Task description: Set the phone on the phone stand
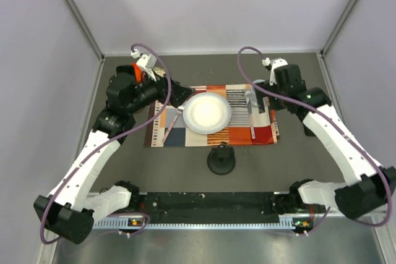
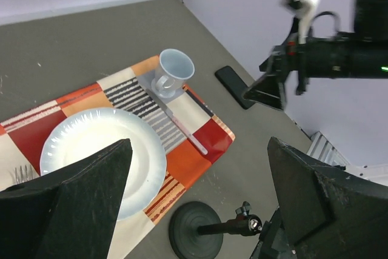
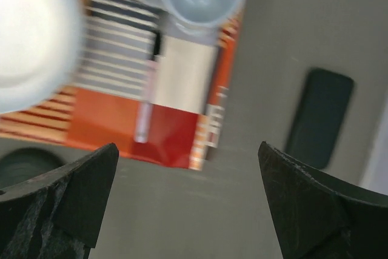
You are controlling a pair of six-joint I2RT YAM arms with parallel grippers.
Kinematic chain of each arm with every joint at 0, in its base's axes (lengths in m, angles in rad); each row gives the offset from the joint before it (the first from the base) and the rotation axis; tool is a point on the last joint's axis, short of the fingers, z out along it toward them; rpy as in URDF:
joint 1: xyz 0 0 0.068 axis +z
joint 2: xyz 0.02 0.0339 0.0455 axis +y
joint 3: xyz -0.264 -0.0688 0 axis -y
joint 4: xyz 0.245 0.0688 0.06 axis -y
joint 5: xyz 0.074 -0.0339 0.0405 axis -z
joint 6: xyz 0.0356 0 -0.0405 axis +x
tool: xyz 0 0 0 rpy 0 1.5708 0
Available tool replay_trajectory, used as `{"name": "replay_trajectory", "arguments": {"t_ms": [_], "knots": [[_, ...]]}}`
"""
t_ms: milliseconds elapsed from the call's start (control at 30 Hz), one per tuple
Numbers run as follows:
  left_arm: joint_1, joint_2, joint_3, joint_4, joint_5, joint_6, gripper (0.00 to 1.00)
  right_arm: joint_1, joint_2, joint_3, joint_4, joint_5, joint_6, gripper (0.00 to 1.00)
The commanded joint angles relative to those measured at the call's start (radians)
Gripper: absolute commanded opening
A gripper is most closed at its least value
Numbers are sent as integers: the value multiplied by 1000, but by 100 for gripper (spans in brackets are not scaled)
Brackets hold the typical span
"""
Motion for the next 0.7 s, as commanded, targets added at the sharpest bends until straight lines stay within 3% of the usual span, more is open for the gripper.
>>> {"name": "replay_trajectory", "arguments": {"t_ms": [0,100,200,333,500,667], "knots": [[-4,-46,-5,64,-13,0,98,-207,105,77,-161,133,-184,99],[-8,-29,-5,71,1,-8,98,-355,198,102,-176,57,-208,99],[-20,8,5,58,23,-23,98,-491,278,110,-135,-51,-300,99],[-58,22,-12,88,74,-66,98,-674,430,158,-41,-205,-297,99],[-161,30,22,39,39,-6,98,-734,557,247,-38,-240,-403,99],[-184,48,38,22,54,0,98,-772,646,271,-43,-318,-497,99]]}}
